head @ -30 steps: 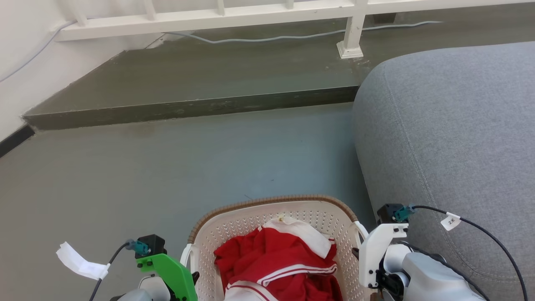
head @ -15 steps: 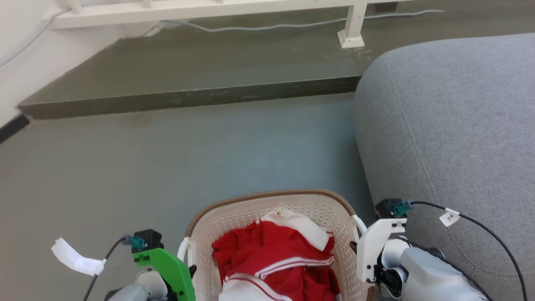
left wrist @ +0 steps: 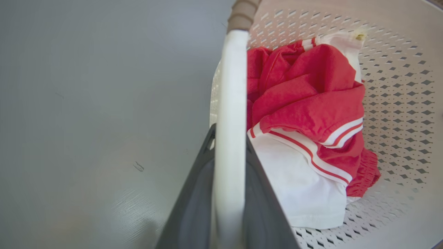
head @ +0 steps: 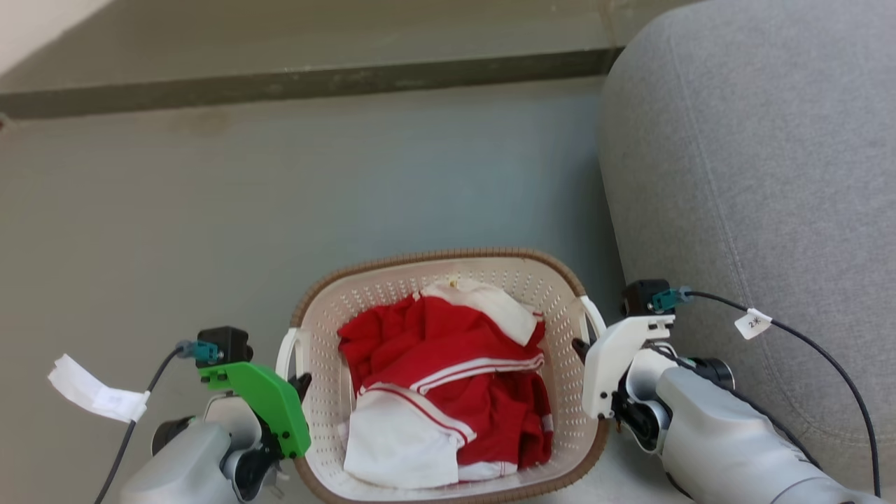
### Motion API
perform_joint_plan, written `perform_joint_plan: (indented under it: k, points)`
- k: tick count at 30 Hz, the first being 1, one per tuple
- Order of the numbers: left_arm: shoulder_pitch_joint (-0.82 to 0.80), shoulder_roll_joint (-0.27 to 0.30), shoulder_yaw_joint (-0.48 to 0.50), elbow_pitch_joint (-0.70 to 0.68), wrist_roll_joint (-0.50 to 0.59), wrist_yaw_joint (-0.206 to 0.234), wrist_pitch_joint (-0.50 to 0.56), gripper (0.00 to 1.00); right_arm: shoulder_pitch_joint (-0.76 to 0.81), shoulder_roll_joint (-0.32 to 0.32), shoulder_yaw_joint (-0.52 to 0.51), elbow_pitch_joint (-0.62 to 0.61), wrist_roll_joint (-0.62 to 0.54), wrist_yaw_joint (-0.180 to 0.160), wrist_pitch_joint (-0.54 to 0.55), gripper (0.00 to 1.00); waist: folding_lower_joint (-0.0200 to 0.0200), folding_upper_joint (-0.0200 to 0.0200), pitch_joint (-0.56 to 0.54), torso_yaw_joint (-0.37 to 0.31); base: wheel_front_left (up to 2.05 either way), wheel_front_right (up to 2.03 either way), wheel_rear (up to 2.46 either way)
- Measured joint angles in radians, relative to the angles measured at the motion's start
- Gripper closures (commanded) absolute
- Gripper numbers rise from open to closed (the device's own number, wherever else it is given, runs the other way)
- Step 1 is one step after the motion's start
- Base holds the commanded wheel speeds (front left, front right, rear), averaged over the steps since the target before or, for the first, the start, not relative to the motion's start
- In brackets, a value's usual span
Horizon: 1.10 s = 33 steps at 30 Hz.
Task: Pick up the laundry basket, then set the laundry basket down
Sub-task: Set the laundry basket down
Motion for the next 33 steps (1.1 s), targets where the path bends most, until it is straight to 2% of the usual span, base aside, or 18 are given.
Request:
perform_joint_plan:
  k: [6,11,33]
  points:
    - [-0.037,0.012,-0.002,-0.020,0.013,0.000,-0.026,1.00,-0.026,-0.002,0.000,-0.013,0.002,-0.023,-0.034,1.00,0.0000,0.0000,0.081,-0.002,0.00,0.00,0.00]
    - [-0.077,0.031,-0.001,-0.028,0.020,0.000,-0.087,1.00,-0.060,0.000,-0.002,-0.044,0.015,-0.040,-0.085,1.00,0.0001,0.0000,0.164,-0.002,0.00,0.00,0.00]
    - [-0.206,0.073,0.001,-0.066,0.025,-0.001,-0.190,1.00,-0.176,0.000,0.002,-0.086,0.019,-0.082,-0.220,1.00,0.0002,0.0000,0.465,0.010,0.00,0.00,0.00]
